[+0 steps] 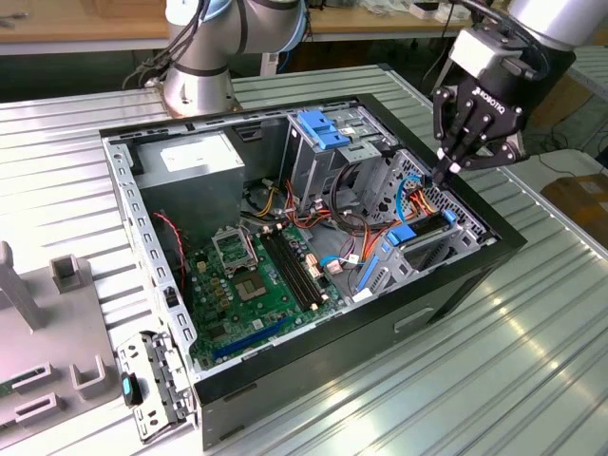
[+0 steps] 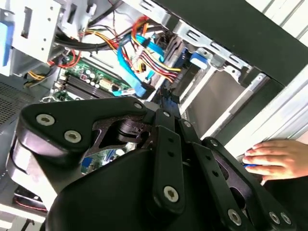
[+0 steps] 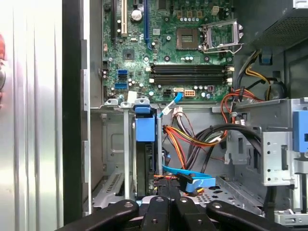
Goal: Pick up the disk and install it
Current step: 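Insert the second disk wire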
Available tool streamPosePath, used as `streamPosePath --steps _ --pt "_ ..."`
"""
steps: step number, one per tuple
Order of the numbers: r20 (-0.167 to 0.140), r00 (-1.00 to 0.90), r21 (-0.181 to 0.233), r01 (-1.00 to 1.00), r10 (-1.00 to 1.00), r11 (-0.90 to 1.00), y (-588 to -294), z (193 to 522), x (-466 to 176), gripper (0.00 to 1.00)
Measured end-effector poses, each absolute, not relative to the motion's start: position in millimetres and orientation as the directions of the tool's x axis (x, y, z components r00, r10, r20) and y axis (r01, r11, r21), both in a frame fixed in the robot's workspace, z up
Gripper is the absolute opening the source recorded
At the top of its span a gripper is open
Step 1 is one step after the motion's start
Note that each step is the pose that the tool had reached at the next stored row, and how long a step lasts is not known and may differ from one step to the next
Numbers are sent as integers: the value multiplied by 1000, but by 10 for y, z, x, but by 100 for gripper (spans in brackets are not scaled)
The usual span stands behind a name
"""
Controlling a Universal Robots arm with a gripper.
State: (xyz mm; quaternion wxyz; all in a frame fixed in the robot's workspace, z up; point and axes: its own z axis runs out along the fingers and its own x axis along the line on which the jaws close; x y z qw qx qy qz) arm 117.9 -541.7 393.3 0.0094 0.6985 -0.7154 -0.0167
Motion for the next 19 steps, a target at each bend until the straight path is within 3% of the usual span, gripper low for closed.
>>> streamPosePath --steps 2,3,8,9,14,15,19 --pt "-7 -24 37 -999 -1000 24 -5304 3935 1179 11" --pt "16 -24 38 -999 -1000 25 -5281 3936 1181 11" --pt "52 -24 39 -999 -998 26 -5183 3897 1184 11" --pt "63 -24 38 -999 -998 26 -5171 3884 1184 24" --pt "77 -24 39 -999 -997 27 -5148 3895 1184 60" --pt "112 -24 38 -999 -993 28 -5061 3883 1184 60" --pt "137 -26 37 -999 -990 31 -4974 3809 1188 60"
